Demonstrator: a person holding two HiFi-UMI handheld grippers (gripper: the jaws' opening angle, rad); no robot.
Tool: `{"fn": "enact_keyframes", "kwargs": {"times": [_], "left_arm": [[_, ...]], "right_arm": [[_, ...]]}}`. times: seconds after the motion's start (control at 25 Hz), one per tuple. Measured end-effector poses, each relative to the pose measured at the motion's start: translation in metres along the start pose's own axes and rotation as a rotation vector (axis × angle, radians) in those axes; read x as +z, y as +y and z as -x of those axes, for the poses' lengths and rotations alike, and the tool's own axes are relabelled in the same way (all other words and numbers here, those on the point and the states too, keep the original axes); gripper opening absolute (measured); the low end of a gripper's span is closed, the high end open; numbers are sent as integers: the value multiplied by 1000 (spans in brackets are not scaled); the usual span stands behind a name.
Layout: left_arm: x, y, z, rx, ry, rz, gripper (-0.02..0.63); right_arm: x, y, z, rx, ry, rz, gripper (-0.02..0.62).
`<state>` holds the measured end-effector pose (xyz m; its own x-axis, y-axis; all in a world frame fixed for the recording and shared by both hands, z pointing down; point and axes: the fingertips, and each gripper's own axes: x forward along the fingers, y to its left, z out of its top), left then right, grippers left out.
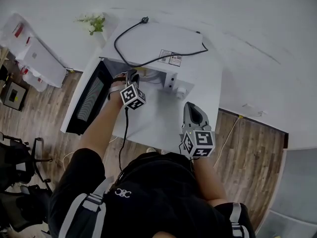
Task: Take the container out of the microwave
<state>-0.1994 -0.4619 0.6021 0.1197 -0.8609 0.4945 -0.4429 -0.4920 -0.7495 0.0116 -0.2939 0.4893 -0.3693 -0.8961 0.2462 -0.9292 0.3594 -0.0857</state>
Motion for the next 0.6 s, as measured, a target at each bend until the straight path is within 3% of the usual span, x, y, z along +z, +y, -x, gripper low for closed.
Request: {"fn": "enact_keyframes", "kwargs": {"times": [0.6], "left_arm": [[-4,-3,-66,-88,99,-113,98]], "right_arm": [[-23,-26,13,-79,54,-29,5]]}}
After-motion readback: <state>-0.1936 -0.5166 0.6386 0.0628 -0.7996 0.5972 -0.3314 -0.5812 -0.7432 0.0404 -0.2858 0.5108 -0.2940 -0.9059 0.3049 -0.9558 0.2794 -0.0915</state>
